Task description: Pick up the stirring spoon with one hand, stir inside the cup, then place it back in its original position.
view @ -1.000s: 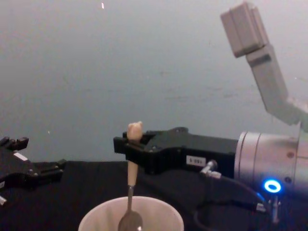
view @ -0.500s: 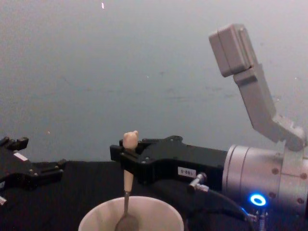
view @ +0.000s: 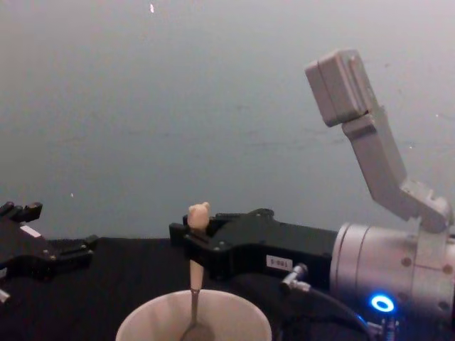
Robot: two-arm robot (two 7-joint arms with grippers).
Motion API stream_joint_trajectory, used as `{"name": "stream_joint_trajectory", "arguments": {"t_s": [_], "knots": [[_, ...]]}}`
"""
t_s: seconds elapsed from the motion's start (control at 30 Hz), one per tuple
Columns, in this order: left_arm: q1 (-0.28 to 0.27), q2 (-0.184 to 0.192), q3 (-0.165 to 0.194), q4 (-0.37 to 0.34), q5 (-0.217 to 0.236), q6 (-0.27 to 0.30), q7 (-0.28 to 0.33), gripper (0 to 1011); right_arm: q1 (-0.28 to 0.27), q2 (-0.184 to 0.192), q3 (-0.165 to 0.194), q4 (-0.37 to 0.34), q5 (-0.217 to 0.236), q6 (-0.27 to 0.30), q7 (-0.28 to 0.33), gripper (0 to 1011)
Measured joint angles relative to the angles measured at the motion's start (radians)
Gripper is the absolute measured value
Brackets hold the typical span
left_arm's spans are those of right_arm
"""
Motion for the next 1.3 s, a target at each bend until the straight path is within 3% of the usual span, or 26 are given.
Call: {"name": "stream_joint_trajectory", "arguments": {"t_s": [0.77,1.3], "knots": [[0.000,0.000,0.000,0.000,0.000,0.000,0.000,1001,-0.057,0.057,0.031,-0.089,0.010,0.041,0.007,159],[0.000,0.000,0.000,0.000,0.000,0.000,0.000,1001,-0.072,0.074,0.003,-0.141,0.037,0.055,0.044,159]]}}
